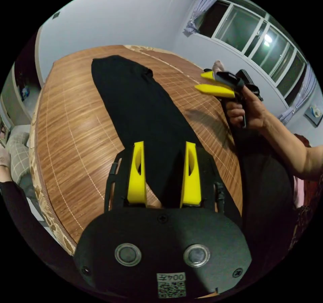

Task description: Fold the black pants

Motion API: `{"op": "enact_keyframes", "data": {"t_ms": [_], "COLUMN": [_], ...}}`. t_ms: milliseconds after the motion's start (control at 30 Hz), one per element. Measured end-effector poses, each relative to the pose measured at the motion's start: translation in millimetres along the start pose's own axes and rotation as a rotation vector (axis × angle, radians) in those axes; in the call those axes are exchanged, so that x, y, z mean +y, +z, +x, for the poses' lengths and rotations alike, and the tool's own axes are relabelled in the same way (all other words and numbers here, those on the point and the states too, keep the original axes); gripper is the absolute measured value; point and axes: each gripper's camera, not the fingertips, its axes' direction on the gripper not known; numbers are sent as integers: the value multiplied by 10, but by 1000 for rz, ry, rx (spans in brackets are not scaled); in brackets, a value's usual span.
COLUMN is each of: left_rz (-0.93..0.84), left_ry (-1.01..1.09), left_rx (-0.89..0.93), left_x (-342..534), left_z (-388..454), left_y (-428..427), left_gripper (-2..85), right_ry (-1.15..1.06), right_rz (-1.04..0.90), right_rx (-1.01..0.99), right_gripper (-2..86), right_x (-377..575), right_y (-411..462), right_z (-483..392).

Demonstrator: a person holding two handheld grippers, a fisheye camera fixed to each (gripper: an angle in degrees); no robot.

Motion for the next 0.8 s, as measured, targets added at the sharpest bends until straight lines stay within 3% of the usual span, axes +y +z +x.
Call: {"op": "enact_keyframes", "data": {"t_ms": [367,800], "left_rz": [53,59], "left_ry": [-104,-115], "left_rx": [52,35], "left_x": [6,-91], "left_z": [-561,-855], "left_y": [-42,-65], "left_gripper": [97,78], "right_ry": [229,270], "right_rz": [30,47], "right_rx": [-172,-74], "right_gripper": [104,101], "right_x": [-1621,-2234], "right_y": [294,488], "right_z": [669,750]}}
